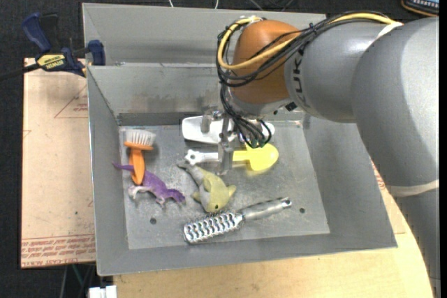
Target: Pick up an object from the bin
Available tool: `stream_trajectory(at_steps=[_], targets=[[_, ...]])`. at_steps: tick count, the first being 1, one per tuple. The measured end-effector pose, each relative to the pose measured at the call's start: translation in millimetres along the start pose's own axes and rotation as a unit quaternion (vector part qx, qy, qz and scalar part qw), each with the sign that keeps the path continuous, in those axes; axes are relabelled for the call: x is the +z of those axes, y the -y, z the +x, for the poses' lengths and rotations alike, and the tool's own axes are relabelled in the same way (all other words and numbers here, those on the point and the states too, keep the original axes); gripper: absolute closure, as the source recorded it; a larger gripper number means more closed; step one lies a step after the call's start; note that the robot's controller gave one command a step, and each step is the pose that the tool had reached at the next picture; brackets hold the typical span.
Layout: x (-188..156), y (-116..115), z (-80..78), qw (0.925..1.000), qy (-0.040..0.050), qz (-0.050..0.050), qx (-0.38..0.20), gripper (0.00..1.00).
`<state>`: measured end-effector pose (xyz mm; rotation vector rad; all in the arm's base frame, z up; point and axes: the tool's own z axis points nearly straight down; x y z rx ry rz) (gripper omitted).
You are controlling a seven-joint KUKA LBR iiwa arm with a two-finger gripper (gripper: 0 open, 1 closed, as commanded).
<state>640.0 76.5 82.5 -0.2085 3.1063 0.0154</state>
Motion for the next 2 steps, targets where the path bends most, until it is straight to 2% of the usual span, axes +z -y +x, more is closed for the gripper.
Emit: stream_trajectory(at_steps=[1, 2], targets=[[5.9, 0.9, -2.5, 0.9996, -0.0044, -0.001, -0.029, 0.00], [11.8, 2.8, 0.4, 1.0000, 0.0020, -0.001, 0.006, 0.00]])
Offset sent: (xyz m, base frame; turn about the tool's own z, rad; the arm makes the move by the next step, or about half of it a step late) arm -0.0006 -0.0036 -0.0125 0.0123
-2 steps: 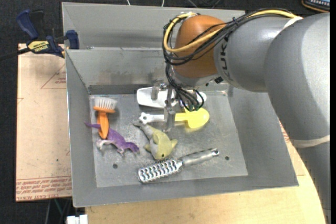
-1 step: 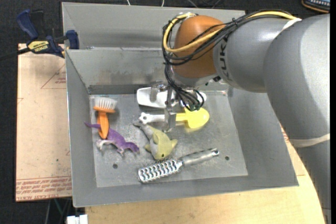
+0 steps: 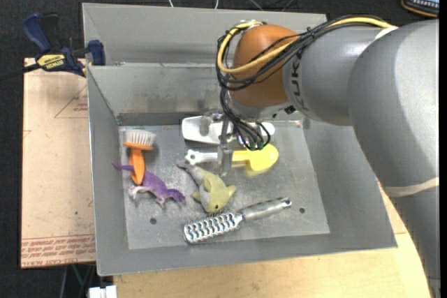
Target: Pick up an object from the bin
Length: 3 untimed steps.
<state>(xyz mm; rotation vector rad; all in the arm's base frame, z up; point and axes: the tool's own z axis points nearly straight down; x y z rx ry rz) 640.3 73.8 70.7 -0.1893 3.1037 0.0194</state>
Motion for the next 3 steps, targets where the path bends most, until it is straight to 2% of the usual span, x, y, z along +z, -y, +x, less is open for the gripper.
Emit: stream_trajectory(at_steps=[1, 2, 3], targets=[[-1.1, -2.2, -5.2, 0.9997, -0.0012, 0.000, -0.024, 1.00], [-1.1, -2.2, -5.2, 0.9997, -0.0012, 0.000, -0.024, 1.00], [-116.6, -11.4, 17.2, 0.9998, -0.0010, -0.001, -0.020, 1.00]])
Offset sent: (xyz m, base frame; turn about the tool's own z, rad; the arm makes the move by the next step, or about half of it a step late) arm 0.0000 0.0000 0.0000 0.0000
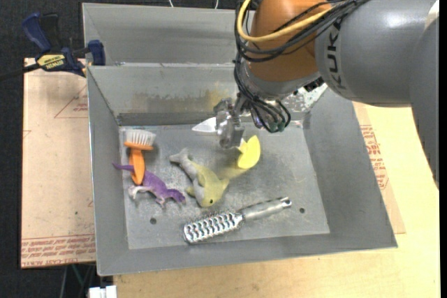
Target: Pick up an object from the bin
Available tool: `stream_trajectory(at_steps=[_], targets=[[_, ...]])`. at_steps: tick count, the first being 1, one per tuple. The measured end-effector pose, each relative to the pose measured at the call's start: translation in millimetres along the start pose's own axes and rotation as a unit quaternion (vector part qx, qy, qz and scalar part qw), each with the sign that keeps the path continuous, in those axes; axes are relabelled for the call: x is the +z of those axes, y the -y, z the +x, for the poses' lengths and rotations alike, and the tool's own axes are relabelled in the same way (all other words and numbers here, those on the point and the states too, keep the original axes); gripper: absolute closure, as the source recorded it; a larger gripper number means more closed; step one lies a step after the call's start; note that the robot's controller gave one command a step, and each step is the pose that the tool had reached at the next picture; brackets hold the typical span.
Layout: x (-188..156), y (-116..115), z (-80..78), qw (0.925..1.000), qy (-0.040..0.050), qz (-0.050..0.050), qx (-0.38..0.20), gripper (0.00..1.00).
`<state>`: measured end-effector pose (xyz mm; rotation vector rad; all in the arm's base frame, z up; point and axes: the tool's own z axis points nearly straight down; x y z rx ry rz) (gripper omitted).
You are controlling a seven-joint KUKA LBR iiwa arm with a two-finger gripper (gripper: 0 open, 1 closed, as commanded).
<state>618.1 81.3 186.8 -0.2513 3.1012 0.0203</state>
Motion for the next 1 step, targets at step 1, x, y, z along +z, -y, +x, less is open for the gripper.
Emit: stream_trajectory(at_steps=[1], targets=[[-6.4, -0.2, -10.1, 1.0000, 0.0054, 0.000, -0.005, 1.00]])
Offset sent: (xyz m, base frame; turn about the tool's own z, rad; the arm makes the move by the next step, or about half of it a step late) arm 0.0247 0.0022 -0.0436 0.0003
